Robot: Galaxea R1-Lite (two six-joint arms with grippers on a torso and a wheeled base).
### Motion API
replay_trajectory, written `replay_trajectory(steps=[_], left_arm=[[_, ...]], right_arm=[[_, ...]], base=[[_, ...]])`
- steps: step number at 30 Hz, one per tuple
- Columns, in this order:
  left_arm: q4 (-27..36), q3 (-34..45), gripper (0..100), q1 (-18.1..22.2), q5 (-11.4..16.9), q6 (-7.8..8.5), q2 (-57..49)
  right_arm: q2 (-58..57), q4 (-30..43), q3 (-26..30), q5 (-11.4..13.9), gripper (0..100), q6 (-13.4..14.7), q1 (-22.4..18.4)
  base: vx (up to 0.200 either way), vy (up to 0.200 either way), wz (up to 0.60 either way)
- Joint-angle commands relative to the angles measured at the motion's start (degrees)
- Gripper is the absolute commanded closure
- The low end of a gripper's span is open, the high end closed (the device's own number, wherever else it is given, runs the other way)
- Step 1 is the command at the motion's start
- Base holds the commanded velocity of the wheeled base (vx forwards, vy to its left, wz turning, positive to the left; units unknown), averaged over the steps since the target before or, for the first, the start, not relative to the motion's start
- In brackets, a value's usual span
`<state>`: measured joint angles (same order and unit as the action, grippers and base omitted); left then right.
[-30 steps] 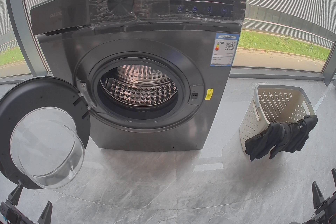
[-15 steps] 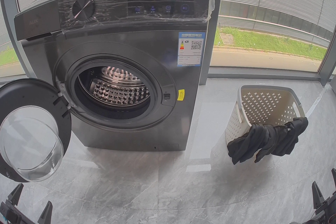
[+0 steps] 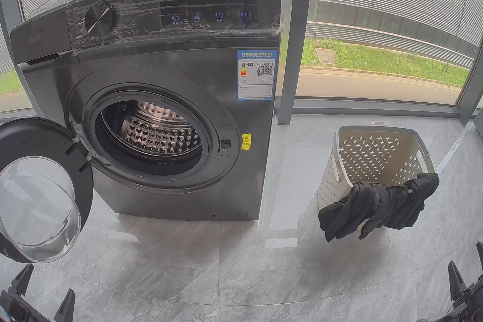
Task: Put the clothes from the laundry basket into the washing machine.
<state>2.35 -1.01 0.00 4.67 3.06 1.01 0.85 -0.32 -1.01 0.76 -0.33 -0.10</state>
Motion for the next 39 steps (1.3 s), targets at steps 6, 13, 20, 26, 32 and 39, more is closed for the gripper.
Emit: replay_trajectory(steps=[6,13,20,26,32,39], left_arm=[[0.02,1.01,0,0.00,-0.01,0.10,-1.01],[0.02,1.01,0,0.00,-0.01,0.10,-1.01],[0.02,1.01,0,0.00,-0.01,0.10,-1.01],[0.02,1.01,0,0.00,-0.01,0.10,-1.01],[-0.07,1.01,0,0.00,-0.01,0.10,-1.01],[0.02,1.01,0,0.00,-0.01,0.10,-1.01]], right_arm=[[-0.85,-0.03,0.92,0.04,0,-0.02,0.01],[-0.85,-0.03,0.92,0.04,0,-0.02,0.01],[-0.85,-0.03,0.92,0.04,0,-0.02,0.01],[-0.85,-0.03,0.92,0.04,0,-0.02,0.01],[-0.85,-0.03,0.92,0.04,0,-0.02,0.01],[-0.85,-0.03,0.92,0.04,0,-0.02,0.01]], base=[[0.000,0.000,-0.10],[0.000,-0.143,0.00],[0.000,-0.200,0.00],[0.000,-0.200,0.00],[0.000,-0.200,0.00],[0.000,-0.200,0.00]])
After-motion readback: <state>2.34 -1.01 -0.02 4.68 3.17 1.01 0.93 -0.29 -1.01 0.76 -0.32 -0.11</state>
